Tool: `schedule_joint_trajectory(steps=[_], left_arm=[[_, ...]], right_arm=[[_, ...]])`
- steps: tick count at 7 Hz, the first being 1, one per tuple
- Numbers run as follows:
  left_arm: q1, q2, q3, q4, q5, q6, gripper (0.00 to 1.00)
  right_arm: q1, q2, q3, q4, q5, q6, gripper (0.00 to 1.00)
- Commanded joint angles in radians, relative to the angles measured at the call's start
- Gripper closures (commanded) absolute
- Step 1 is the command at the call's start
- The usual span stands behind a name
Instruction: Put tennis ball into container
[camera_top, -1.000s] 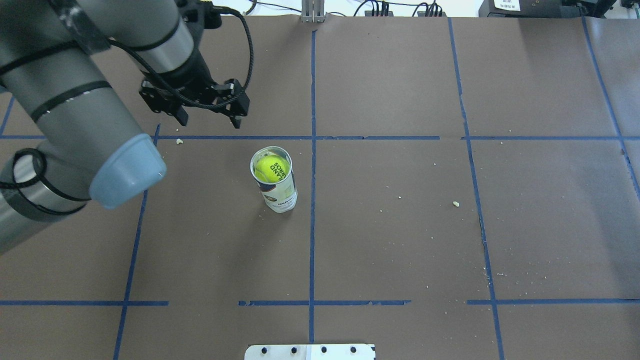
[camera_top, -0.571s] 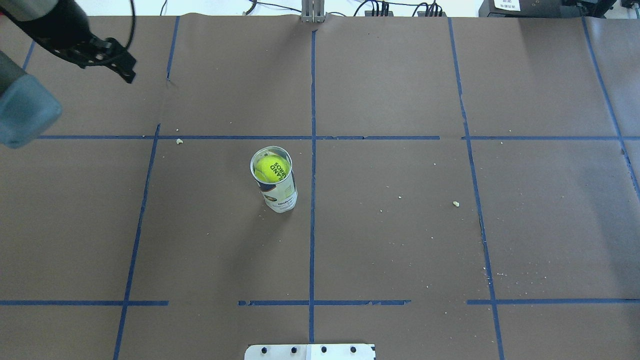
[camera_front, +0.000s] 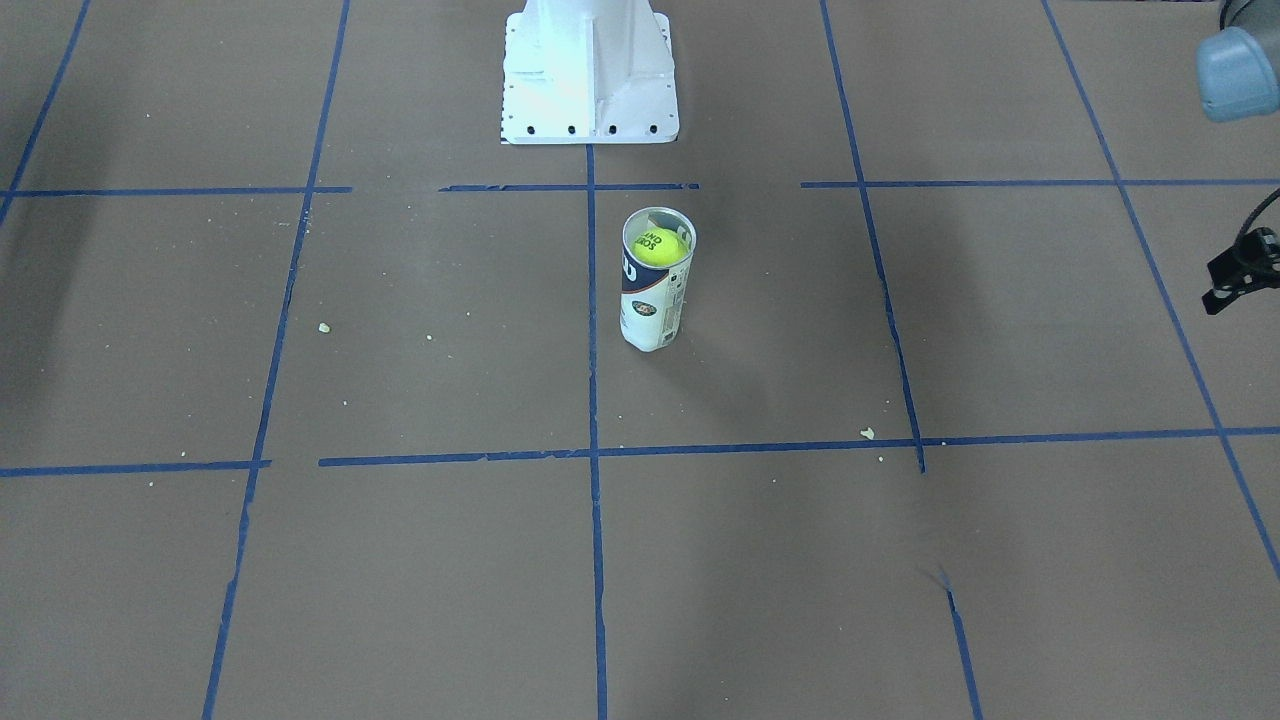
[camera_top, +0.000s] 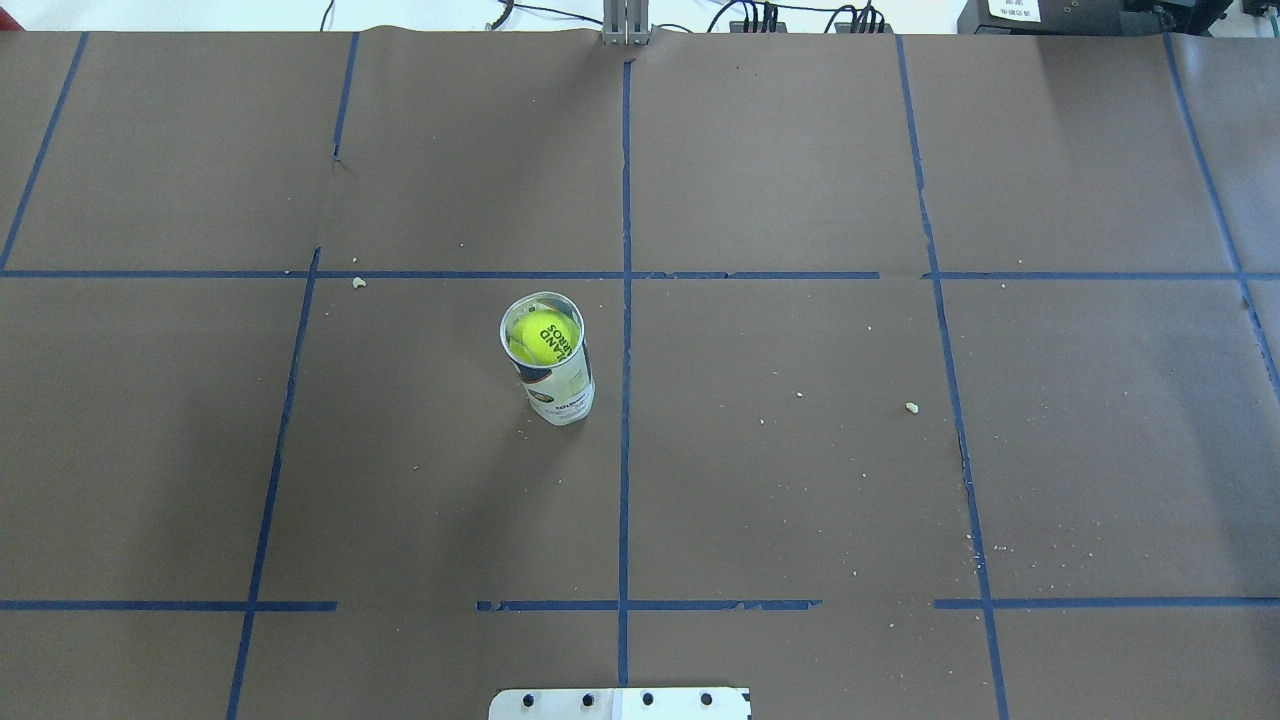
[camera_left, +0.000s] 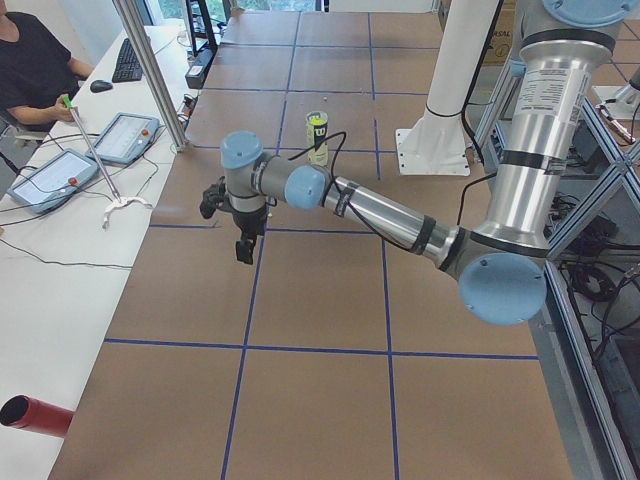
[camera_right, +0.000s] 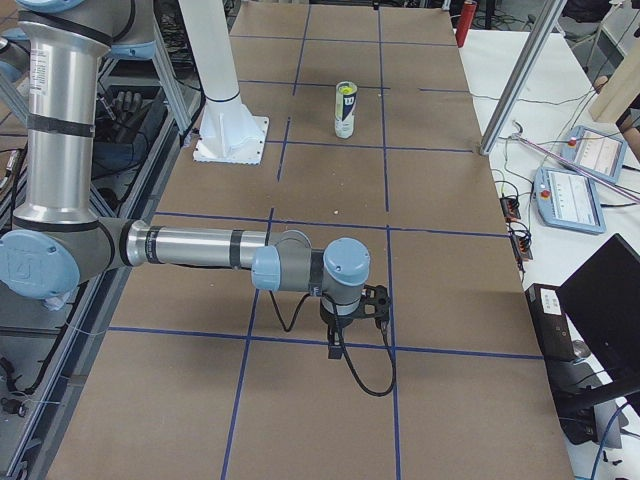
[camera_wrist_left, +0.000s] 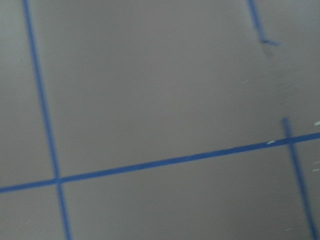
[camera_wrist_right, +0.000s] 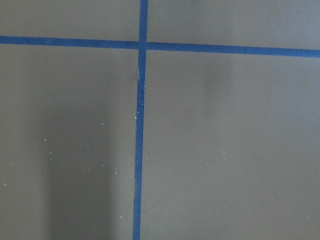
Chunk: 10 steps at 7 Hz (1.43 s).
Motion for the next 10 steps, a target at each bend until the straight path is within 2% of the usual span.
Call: schedule_joint_trajectory(steps=[1,10], left_arm=[[-0.117,0.074,0.104,-0.005,-0.056,0.168,0.0],[-0.148,0.072,0.126,-0.002,-0.055,0.182,0.0]], right_arm=[[0.0,0.0,0.0,0.0,0.0,0.0,0.0],[0.0,0.0,0.0,0.0,0.0,0.0,0.0]])
